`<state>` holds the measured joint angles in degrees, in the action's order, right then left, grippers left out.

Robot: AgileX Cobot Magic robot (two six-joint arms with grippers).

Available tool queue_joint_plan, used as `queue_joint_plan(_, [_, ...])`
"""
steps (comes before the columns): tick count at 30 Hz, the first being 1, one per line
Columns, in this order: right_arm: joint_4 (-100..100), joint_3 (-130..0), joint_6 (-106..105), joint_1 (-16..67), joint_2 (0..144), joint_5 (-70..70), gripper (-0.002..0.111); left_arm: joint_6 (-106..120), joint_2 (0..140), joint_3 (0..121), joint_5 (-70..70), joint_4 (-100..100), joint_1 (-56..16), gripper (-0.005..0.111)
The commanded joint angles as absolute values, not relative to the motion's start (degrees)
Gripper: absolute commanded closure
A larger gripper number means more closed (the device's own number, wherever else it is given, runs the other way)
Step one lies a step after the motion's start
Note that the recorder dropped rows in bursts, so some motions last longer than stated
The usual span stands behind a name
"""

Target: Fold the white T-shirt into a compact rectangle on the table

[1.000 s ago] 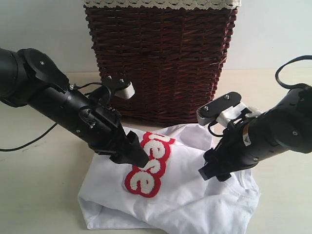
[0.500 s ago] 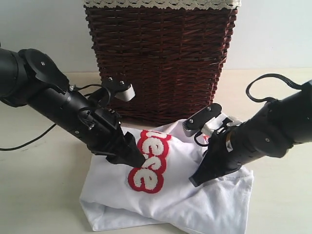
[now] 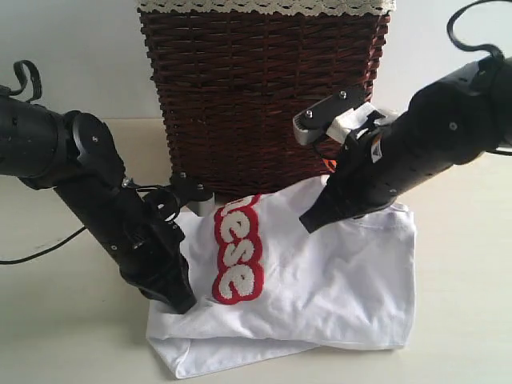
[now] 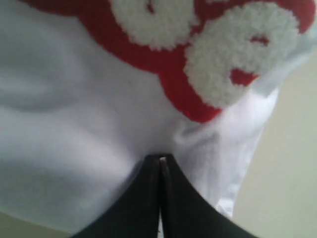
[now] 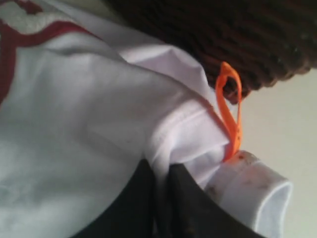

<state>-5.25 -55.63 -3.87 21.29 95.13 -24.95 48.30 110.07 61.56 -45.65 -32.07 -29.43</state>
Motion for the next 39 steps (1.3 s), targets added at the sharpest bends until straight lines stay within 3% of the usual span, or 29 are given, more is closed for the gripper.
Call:
queue_joint_plan(1, [3.91, -59.47, -10.87, 21.33, 93.8, -24.87, 0.108, 46.92, 109.05, 61.5, -48.14, -29.23, -29.72, 0.107])
queue_joint_plan(9, [12.99, -65.08, -20.77, 21.33, 99.46, -24.86, 0.108, 41.43, 103.64, 61.5, -50.38, -26.2, -29.72, 0.107])
queue_joint_plan(17, [-5.96, -65.08, -2.32, 21.33, 107.56, -30.94, 0.096, 39.35, 101.97, 61.5, -50.77, -25.74, -28.65, 0.107])
queue_joint_plan(20, [-11.38, -65.08, 2.65, 21.33, 108.05, -32.4, 0.076, 39.09, 101.97, 61.5, -50.4, -26.52, -28.53, 0.097])
queue_joint_plan(24, [-14.08, -65.08, 4.67, 21.33, 106.07, -32.67, 0.036, 38.96, 101.97, 61.5, -50.4, -29.34, -28.53, 0.069])
queue_joint_plan(26, [-14.08, -65.08, 3.25, 21.33, 104.42, -34.4, 0.027, 41.02, 101.97, 61.5, -50.27, -31.62, -28.53, 0.06])
queue_joint_plan(29, [-13.93, -65.08, 0.0, 21.33, 101.06, -37.59, 0.027, 42.09, 102.52, 61.5, -46.54, -33.62, -28.53, 0.06])
queue_joint_plan(32, [-11.39, -65.08, -1.81, 21.33, 97.92, -39.37, 0.032, 41.79, 104.2, 61.5, -41.0, -35.79, -28.53, 0.068])
queue_joint_plan(35, [-1.16, -64.96, -9.46, 21.33, 96.95, -39.51, 0.054, 41.66, 106.35, 61.5, -38.76, -37.24, -28.53, 0.078])
queue_joint_plan(39, [8.42, -64.96, -15.35, 21.33, 100.3, -39.1, 0.095, 39.47, 110.22, 61.5, -38.83, -36.26, -28.53, 0.085])
